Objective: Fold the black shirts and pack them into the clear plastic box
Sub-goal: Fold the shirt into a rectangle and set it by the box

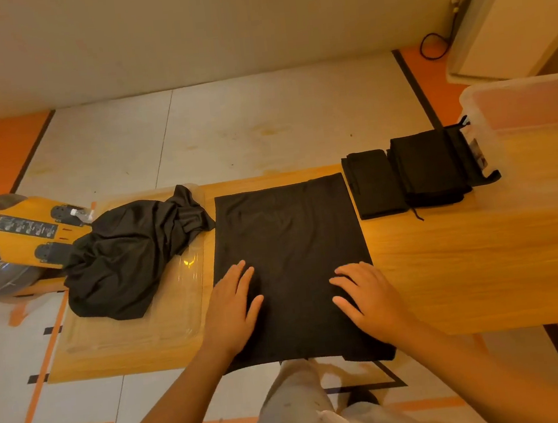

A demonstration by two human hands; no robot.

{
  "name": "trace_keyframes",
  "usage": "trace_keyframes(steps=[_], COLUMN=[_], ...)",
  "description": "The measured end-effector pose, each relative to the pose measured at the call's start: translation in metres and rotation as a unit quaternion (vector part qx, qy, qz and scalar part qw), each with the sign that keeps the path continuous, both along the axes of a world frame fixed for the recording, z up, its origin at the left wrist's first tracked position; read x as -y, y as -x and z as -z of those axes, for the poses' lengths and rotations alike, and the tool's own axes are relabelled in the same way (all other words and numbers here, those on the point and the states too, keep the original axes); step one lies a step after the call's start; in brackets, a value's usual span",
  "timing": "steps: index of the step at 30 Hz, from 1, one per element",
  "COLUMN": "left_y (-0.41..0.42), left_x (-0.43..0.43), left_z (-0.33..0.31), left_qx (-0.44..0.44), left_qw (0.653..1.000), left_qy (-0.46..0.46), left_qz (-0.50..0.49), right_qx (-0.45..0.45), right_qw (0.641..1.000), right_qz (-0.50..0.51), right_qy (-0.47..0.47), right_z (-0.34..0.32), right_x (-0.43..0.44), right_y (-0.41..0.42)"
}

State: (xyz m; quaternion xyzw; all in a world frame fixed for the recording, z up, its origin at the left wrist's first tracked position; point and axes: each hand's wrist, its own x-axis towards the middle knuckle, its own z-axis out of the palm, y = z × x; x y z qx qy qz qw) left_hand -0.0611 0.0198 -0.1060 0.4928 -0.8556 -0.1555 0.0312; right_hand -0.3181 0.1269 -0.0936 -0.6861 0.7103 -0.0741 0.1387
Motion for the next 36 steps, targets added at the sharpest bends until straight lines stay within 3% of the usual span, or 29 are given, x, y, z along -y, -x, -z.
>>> trace_keyframes(steps=[9, 17, 24, 30, 36], left_y=[0.063, 0.039, 0.055, 0.086, 0.065], left_x=[0.103, 0.153, 0.204, 0.193, 0.190], left_z=[0.035, 0.054, 0.053, 0.043, 0.063], left_qx=[0.070, 0.049, 0.066, -0.029, 0.049], left_qw=[0.995, 0.998, 0.997, 0.999, 0.997], left_qy=[0.000, 0.026, 0.016, -0.006, 0.032], left_qz=[0.068, 0.022, 0.048, -0.037, -0.051], right_qx=[-0.075, -0.093, -0.092, -0.087, -0.121], right_qw=[0.991, 0.980, 0.977, 0.975, 0.967], right_qz=[0.087, 0.162, 0.181, 0.202, 0.207], right_qy=[-0.069, -0.063, -0.063, -0.019, -0.085], right_z=[0.038, 0.058, 0.061, 0.055, 0.062], right_x=[0.134, 0.153, 0.191, 0.213, 0.219], right_y=[-0.005, 0.030, 0.041, 0.032, 0.040])
